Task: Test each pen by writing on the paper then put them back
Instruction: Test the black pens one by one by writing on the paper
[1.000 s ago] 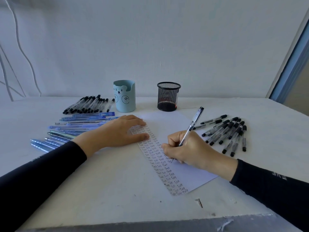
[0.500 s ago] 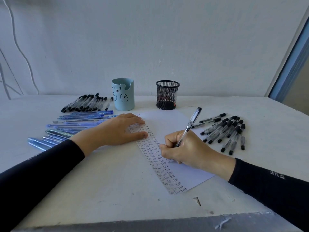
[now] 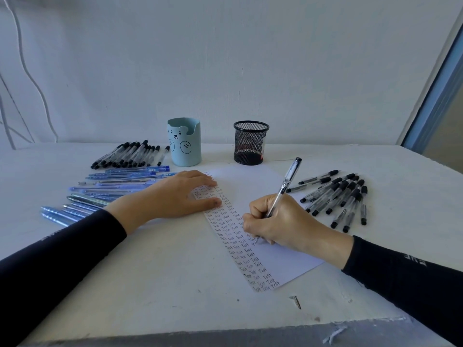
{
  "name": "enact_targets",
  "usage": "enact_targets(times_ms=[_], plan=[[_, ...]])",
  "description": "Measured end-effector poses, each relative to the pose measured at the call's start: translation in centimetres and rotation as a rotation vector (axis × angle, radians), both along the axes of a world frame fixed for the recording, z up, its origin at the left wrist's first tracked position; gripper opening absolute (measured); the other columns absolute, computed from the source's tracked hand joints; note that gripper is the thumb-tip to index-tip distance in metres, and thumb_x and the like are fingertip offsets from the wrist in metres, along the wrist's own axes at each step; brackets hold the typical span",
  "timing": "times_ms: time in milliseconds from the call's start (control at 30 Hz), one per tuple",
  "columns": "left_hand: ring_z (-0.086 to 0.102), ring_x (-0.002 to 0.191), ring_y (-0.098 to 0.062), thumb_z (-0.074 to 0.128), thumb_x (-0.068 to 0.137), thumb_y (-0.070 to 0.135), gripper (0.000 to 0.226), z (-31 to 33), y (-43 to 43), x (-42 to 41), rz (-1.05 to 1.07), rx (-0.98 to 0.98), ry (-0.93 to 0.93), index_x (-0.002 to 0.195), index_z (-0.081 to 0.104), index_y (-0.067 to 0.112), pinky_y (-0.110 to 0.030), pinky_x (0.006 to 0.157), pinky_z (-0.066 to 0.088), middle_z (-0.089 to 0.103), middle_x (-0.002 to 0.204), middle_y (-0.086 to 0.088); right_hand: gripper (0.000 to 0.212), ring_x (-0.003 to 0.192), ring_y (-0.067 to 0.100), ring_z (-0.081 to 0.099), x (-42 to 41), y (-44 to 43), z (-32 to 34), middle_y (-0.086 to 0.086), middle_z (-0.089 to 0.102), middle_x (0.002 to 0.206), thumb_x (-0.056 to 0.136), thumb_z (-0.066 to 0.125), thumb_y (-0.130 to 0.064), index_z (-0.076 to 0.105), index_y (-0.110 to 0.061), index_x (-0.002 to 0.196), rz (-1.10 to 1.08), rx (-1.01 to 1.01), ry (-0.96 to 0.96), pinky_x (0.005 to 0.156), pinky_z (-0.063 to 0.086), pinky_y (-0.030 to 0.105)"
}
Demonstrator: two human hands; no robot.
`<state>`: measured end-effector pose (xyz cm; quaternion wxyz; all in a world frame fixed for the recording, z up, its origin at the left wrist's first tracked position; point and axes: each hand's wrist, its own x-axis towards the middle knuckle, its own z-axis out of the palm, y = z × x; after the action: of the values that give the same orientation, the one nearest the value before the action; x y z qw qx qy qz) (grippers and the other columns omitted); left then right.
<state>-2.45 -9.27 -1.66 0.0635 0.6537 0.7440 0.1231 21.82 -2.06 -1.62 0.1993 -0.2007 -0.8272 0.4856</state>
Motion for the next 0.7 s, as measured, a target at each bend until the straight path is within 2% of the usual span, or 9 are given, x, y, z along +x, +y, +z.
enact_targets(times_ms=[167,300,400,567,700], plan=[[0.038,0.133,-0.006,0.029,0.062,0.093,0.092,0.13,-0.03,0.18,0.003,-0.012,0.0,0.137,0.045,0.043,-0.037,0.113,0.033,0.041,0.145,0.018,0.046,0.039,-0.001,0.044,0.11,-0.07,-0.01,-0.012,0.041,0.04,0.087,0.064,0.002,0.038,-0.01,0.051,0.008,0.026,-0.002,0.044,0.037,0.01],[0.038,0.132,-0.006,0.029,0.062,0.093,0.092,0.29,-0.05,0.29,0.005,-0.015,0.002,0.137,0.045,0.042,-0.036,0.113,0.033,0.041,0.145,0.018,0.045,0.042,0.006,0.043,0.13,-0.16,0.13,0.001,0.042,0.047,0.087,0.066,-0.002,0.039,-0.009,0.051,0.003,0.046,0.003,0.045,0.038,0.014],[0.038,0.132,-0.006,0.028,0.062,0.093,0.093,0.32,-0.05,0.34,0.004,-0.019,0.004,0.137,0.045,0.042,-0.036,0.113,0.033,0.041,0.145,0.018,0.047,0.041,0.002,0.042,0.14,-0.06,0.15,-0.004,0.039,0.045,0.085,0.065,0.004,0.037,-0.01,0.05,0.006,0.022,0.021,0.044,0.036,0.011],[0.038,0.133,-0.007,0.028,0.062,0.093,0.093,0.3,-0.12,0.31,0.002,-0.022,0.006,0.138,0.044,0.042,-0.037,0.113,0.033,0.04,0.145,0.017,0.045,0.04,0.002,0.041,0.2,-0.13,0.26,-0.005,0.04,0.043,0.085,0.065,0.002,0.038,-0.009,0.051,0.006,0.047,-0.004,0.044,0.037,0.012],[0.038,0.133,-0.006,0.028,0.062,0.093,0.092,0.21,-0.11,0.25,0.007,-0.019,0.002,0.137,0.044,0.042,-0.037,0.113,0.033,0.04,0.145,0.018,0.045,0.043,0.002,0.047,0.31,-0.04,0.28,-0.01,0.052,0.046,0.085,0.064,0.002,0.04,-0.012,0.049,0.0,0.031,-0.017,0.047,0.043,0.016]])
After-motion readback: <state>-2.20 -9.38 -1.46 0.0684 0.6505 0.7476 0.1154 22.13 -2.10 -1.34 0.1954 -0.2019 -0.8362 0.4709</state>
